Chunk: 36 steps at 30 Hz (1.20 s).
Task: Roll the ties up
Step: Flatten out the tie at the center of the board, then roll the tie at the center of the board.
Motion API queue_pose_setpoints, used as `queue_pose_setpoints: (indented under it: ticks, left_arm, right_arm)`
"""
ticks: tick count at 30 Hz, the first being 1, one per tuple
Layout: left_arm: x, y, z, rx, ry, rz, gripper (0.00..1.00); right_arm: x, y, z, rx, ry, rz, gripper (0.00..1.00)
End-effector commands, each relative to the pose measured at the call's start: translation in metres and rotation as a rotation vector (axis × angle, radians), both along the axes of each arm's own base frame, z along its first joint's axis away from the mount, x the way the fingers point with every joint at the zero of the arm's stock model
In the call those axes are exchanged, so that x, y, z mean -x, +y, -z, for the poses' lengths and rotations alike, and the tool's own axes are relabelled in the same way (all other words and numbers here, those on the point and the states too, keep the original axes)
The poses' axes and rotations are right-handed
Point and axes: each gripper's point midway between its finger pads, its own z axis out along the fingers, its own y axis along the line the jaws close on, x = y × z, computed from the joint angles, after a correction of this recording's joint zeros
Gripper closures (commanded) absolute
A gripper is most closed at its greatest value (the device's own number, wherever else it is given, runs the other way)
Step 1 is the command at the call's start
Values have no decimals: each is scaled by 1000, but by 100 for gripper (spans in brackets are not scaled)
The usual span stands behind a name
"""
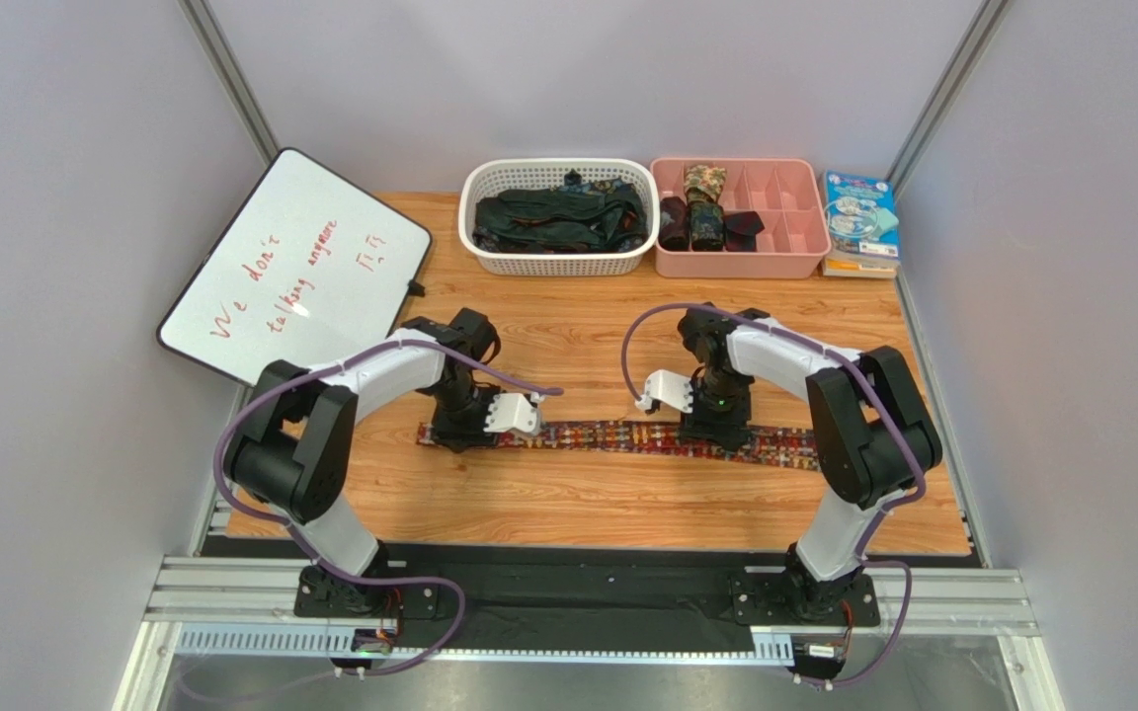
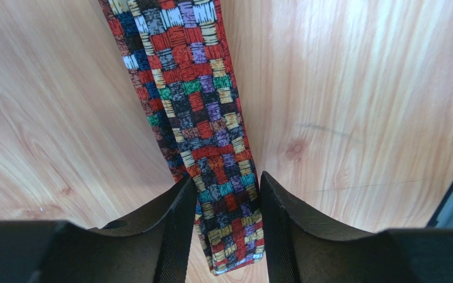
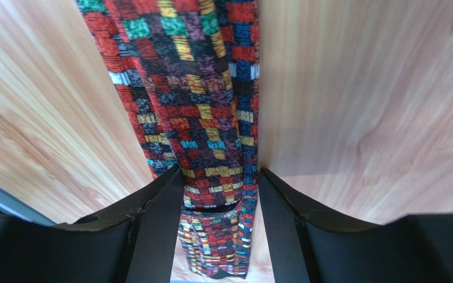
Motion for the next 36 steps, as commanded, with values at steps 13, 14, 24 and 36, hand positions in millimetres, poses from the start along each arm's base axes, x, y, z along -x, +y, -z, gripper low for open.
queue_pose_setpoints:
  ticks: [13, 14, 24, 36]
  left_arm:
    - [-34, -25, -168, 597, -211, -282, 14]
    - [-36, -24, -179, 641, -262, -296, 3]
    - [7, 4, -136, 462, -119, -256, 5]
    - [-27, 20, -78, 302, -65, -332, 23]
  right_arm:
    - [-20, 54, -104, -367, -108, 132, 13]
    - [-30, 64, -124, -423, -148, 171, 10]
    - [-68, 159, -195, -871, -76, 402, 0]
    - [-35, 190, -57, -497, 146, 414, 26]
